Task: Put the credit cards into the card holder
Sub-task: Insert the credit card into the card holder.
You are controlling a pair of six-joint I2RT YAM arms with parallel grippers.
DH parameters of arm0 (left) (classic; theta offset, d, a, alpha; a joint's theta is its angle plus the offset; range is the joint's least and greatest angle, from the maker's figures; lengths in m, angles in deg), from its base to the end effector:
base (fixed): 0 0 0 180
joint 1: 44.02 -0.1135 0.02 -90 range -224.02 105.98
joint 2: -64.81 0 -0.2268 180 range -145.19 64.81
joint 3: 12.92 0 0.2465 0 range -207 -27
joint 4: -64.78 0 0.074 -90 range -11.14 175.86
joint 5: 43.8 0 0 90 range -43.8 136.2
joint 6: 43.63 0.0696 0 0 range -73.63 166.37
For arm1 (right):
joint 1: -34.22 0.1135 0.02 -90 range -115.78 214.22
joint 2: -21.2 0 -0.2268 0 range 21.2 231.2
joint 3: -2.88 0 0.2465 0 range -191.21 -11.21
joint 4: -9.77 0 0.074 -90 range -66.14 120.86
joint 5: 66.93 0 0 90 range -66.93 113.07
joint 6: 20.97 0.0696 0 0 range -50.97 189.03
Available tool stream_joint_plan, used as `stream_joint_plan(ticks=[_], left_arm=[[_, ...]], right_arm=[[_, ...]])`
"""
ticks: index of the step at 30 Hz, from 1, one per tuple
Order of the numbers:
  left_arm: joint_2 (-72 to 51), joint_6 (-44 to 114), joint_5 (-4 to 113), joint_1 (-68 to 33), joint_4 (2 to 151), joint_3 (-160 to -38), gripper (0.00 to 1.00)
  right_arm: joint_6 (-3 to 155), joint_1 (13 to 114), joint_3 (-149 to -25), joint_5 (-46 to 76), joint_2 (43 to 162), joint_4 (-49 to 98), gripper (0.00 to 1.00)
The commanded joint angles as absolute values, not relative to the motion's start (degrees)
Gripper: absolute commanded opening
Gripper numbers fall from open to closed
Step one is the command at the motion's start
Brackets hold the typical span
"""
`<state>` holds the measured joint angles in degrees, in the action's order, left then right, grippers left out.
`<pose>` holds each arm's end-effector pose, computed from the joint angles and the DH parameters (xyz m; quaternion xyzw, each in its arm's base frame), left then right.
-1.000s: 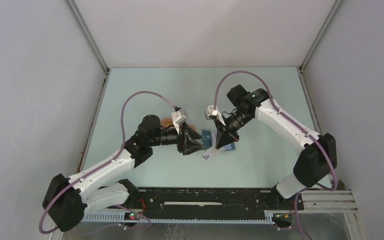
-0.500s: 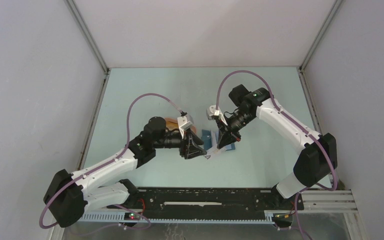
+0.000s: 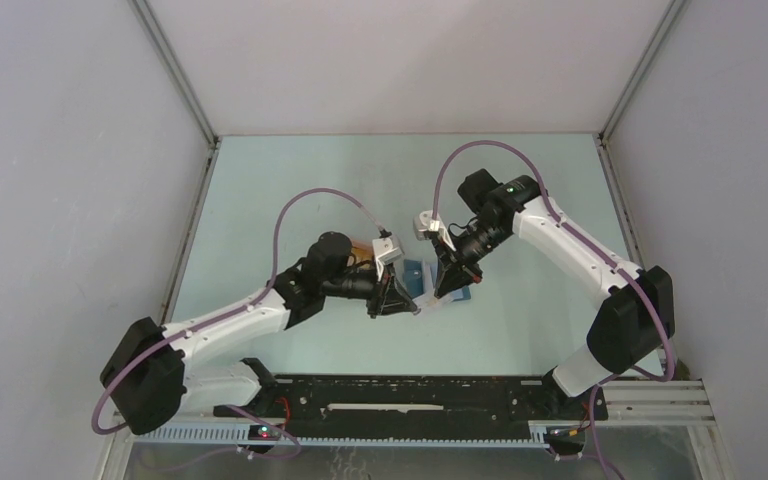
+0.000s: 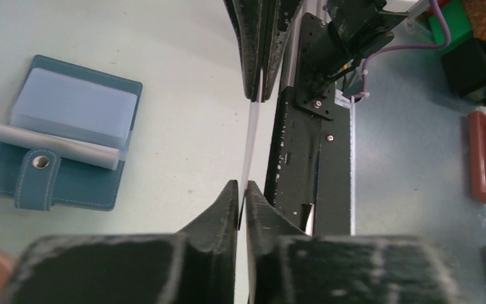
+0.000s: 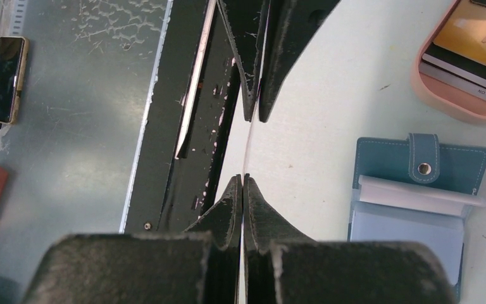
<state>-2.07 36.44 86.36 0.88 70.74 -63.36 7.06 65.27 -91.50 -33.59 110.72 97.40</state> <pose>0.1702 -0.2329 0.2039 0.4167 0.6870 -0.4938 0.3324 0.2080 0.1931 0.2498 -0.6579 0.5829 0.4417 0.1797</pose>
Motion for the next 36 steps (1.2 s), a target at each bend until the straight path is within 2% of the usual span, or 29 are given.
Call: stream_joint_plan(ticks=[1,2,5,8,11,14,17,24,34,36], left_arm=[[-3.35,38.07,88.98,1.39,72.01,-68.21,0.04],[-3.47,37.96,89.0,1.42,72.09,-68.35,0.01],[-3.21,37.44,88.55,1.37,72.1,-68.35,0.0],[-1.9,36.24,86.71,1.39,71.43,-67.42,0.0],[0.41,33.55,83.7,1.34,69.16,-64.47,0.0],[3.41,28.94,79.56,1.32,64.55,-59.76,0.0],[5.9,22.24,74.12,1.29,58.68,-55.13,0.0],[5.61,6.13,62.14,2.06,52.94,-52.58,0.0],[-12.24,-1.18,56.37,5.03,54.82,-64.23,0.0],[-15.77,-1.86,55.33,5.52,55.15,-66.3,0.0]], right_arm=[[5.53,65.15,-91.89,-35.17,110.23,98.22,0.0],[5.54,65.16,-91.89,-35.14,110.24,98.28,0.0],[5.58,65.1,-91.89,-35.06,110.32,98.23,0.0],[6.55,64.63,-91.89,-35.07,109.98,97.77,0.21],[8.86,62.71,-91.64,-35.13,108.42,96.15,0.47],[10.4,58.79,-91.15,-36.82,105.59,94.8,0.6],[14.03,54.71,-88.86,-37.88,101.94,90.4,0.63],[39.18,49.54,-78.78,-27.49,98.87,66.08,0.58],[52.46,47.23,-79.02,-21.07,113.5,62.53,0.13],[54.11,47.06,-79.2,-19.95,115.36,62.17,0.08]])
